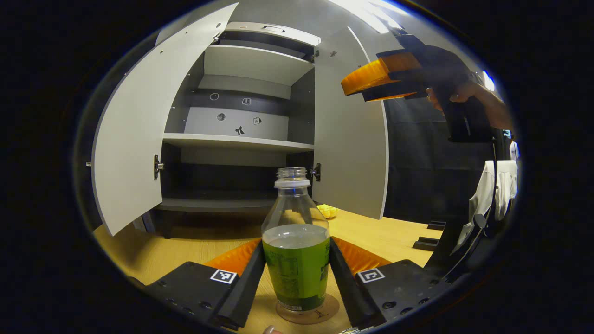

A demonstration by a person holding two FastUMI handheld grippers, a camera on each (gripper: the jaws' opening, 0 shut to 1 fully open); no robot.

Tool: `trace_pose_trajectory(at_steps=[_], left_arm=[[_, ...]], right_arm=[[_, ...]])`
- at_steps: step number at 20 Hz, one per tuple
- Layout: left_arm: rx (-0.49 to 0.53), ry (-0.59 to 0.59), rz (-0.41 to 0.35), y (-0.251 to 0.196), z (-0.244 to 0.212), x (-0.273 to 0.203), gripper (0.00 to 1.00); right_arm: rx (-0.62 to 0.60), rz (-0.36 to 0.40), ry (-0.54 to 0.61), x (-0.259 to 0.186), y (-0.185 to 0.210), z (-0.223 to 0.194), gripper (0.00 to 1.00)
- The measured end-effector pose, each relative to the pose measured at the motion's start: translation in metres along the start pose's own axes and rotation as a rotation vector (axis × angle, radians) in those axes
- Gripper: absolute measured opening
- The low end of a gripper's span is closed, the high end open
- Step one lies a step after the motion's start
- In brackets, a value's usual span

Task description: Grasp the bottle in the cabinet with the left hand and place it on the coaster, then close the right door with the right hand and the left door with the left hand.

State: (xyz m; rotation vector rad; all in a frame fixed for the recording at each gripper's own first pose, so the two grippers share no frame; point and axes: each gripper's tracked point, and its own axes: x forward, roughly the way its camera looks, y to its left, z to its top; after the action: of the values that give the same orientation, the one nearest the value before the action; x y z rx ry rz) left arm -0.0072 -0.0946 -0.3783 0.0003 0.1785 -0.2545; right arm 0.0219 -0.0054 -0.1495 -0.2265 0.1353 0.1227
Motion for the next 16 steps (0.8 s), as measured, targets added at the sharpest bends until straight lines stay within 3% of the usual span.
trace_pose_trajectory(at_steps=[8, 16], left_arm=[[0.069, -0.009, 0.016, -0.017, -0.019, -0.001, 0.79], [0.117, -0.007, 0.042, -0.015, -0.003, 0.0, 0.95]], right_arm=[[0.01, 0.043, 0.035, -0.006, -0.001, -0.026, 0.98], [0.011, 0.057, 0.025, -0.009, -0.005, -0.019, 0.98]])
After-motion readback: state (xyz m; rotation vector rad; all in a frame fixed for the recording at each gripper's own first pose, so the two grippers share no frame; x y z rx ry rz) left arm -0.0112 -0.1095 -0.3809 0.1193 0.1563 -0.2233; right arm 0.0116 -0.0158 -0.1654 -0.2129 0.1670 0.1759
